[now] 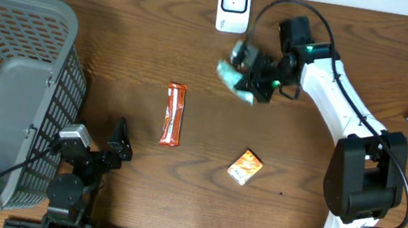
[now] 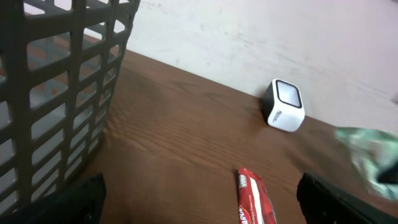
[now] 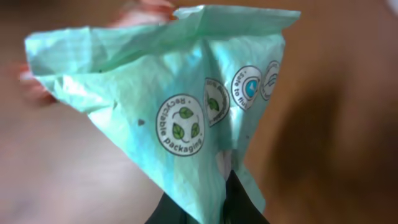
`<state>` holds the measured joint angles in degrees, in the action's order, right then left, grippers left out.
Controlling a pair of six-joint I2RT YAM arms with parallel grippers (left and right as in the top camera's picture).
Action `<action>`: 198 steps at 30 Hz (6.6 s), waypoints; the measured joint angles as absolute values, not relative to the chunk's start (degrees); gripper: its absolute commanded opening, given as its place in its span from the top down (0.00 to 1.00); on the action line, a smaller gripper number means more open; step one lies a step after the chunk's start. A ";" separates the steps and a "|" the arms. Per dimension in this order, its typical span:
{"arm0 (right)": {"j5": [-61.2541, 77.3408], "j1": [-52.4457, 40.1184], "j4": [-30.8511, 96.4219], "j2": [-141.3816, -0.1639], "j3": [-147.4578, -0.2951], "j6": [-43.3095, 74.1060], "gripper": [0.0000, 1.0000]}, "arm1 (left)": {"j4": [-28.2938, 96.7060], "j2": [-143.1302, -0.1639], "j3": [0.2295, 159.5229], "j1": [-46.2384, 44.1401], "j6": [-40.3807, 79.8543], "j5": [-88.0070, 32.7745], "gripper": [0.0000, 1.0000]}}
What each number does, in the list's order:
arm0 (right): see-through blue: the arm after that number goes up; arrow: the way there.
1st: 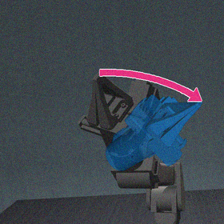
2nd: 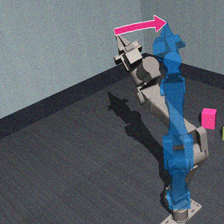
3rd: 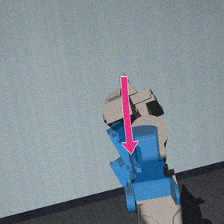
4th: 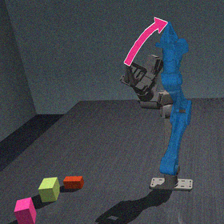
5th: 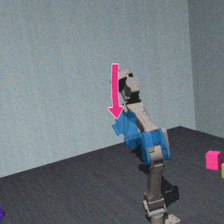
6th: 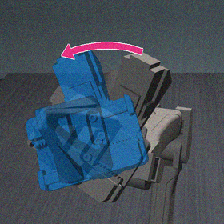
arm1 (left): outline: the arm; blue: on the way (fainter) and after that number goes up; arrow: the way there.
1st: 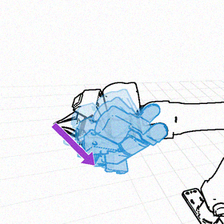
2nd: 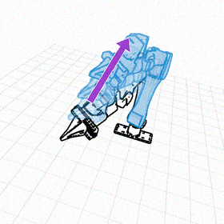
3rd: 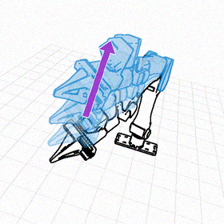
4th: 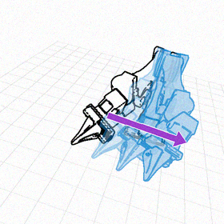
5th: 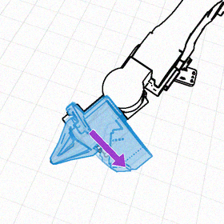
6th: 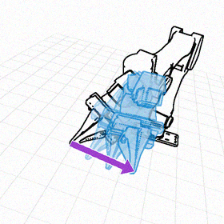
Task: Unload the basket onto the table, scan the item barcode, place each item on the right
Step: 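Hold the wipes packet up against the white scanner, then carry the wipes packet to the right edge and release it, then lower the right gripper and grasp the small orange packet, then raise the orange packet to the white scanner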
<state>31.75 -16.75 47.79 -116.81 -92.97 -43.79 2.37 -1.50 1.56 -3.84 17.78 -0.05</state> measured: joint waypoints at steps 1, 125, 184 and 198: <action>26.94 -17.15 45.60 -116.81 -92.97 -39.97 0.99 | 2.37 -1.50 1.56 -3.84 17.80 -0.08 0.02; 5.85 -32.49 35.81 -76.49 -43.48 45.84 0.49 | 2.42 -1.50 1.58 -3.84 17.80 -0.05 0.02; 86.56 -13.19 2.28 -87.15 -38.52 -9.56 0.99 | 2.42 -1.50 1.58 -3.84 17.80 -0.08 0.02; 52.93 -14.90 -20.29 -87.18 -38.20 -13.54 0.99 | 2.42 -1.50 1.58 -3.84 17.78 -0.05 0.02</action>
